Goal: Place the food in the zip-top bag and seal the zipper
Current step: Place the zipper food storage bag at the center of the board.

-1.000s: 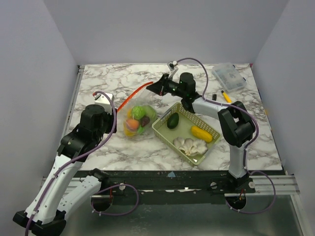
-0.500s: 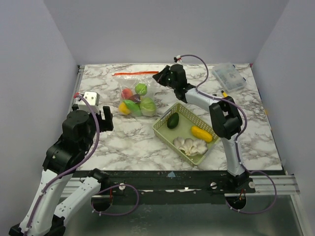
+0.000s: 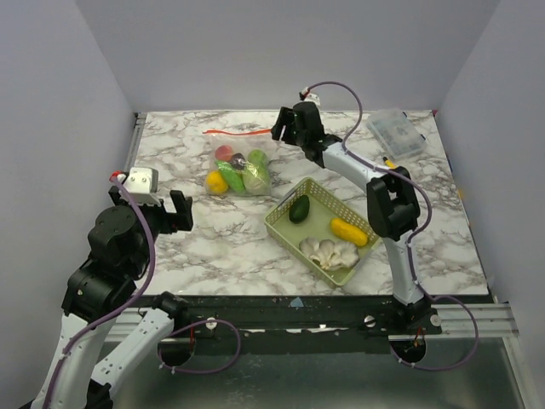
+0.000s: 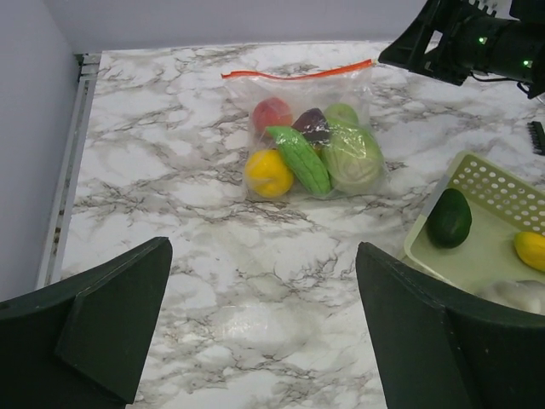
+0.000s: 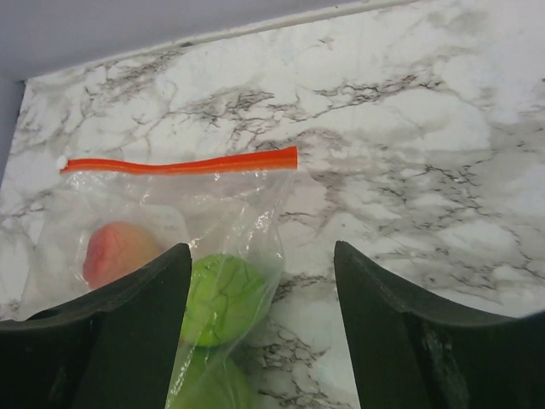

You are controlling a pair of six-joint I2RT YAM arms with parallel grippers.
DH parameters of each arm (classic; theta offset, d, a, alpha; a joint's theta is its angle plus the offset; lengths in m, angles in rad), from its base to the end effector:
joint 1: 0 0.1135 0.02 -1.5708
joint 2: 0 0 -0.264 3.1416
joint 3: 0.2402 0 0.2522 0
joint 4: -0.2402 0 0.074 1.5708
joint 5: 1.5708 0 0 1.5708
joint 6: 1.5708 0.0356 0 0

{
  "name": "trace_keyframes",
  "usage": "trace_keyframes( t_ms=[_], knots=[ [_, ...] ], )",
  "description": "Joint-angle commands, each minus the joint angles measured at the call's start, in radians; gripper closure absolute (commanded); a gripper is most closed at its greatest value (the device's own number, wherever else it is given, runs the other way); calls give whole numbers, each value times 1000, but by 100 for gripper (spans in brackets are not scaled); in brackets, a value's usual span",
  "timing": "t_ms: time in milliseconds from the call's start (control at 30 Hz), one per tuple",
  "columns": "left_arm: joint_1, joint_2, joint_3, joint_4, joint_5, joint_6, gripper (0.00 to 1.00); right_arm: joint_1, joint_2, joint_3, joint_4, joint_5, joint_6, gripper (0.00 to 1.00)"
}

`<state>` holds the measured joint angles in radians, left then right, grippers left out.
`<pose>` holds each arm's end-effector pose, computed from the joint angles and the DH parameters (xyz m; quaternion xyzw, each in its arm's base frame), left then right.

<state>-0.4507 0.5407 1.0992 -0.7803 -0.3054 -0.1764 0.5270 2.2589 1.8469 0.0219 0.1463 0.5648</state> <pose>0.0721 -0.0230 0.4063 0.0114 0.7777 -0.0774 0.6238 0.4669 0.2657 0.2328 0.0563 0.8276 0.2363 0.5060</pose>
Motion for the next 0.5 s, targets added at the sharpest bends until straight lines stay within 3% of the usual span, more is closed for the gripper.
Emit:
trace_keyframes(
  t_ms=[0, 133, 467],
  knots=[
    [4, -17, 21, 72, 7, 9, 8, -4, -177, -41, -152, 27, -183, 28],
    [4, -44, 9, 149, 33, 3, 1, -4, -369, -171, -220, -4, -244, 22],
    [4, -175, -72, 373, 138, 13, 1, -5, -992, -635, -228, -54, -295, 8]
  ],
)
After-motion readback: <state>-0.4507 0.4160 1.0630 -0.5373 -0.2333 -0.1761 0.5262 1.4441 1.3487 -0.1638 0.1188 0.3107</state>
